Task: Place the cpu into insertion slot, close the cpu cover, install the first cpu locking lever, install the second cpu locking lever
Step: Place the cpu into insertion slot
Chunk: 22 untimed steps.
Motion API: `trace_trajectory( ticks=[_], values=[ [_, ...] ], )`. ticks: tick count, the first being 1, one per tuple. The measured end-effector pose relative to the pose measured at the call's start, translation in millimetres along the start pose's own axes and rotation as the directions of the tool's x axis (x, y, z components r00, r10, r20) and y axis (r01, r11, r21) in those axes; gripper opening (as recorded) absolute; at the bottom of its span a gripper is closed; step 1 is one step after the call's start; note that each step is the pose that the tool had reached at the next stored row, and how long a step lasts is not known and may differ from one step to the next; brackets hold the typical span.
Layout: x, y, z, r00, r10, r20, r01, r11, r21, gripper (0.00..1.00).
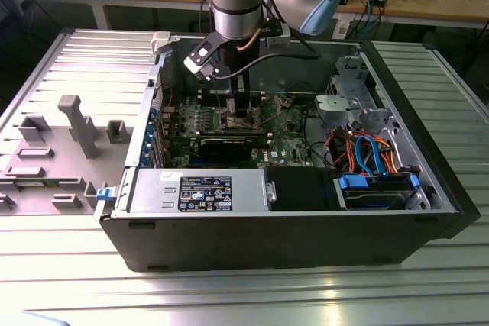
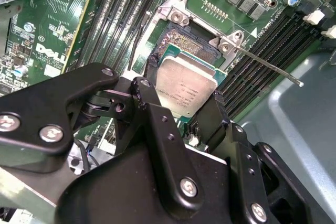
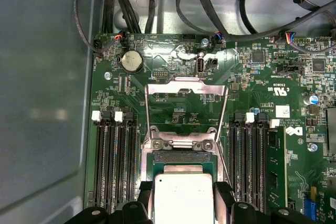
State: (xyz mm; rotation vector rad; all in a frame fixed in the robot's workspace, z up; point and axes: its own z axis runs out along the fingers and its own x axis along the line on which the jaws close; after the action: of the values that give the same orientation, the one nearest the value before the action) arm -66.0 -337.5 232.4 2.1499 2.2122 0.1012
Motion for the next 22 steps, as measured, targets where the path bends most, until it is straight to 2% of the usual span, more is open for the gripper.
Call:
trace_trajectory(
  ticks=[11,12,13,15,22],
  values=[
    [0.1,0.0,0.7,1.0,0.0,-0.0001,0.0,1.0,-0.0004,0.55],
    [0.1,0.0,0.8,1.0,0.0,0.001,0.0,1.0,-0.0002,0.55],
    [0.0,-0.1,1.0,1.0,0.0,0.0048,0.0,1.0,-0.0002,0.55],
    [0.0,-0.1,1.6,1.0,-0.001,0.0071,0.001,1.0,-0.0017,0.55],
    [1.2,-0.7,9.3,1.0,0.003,0.0081,-0.003,1.0,-0.0024,0.55]
  ],
)
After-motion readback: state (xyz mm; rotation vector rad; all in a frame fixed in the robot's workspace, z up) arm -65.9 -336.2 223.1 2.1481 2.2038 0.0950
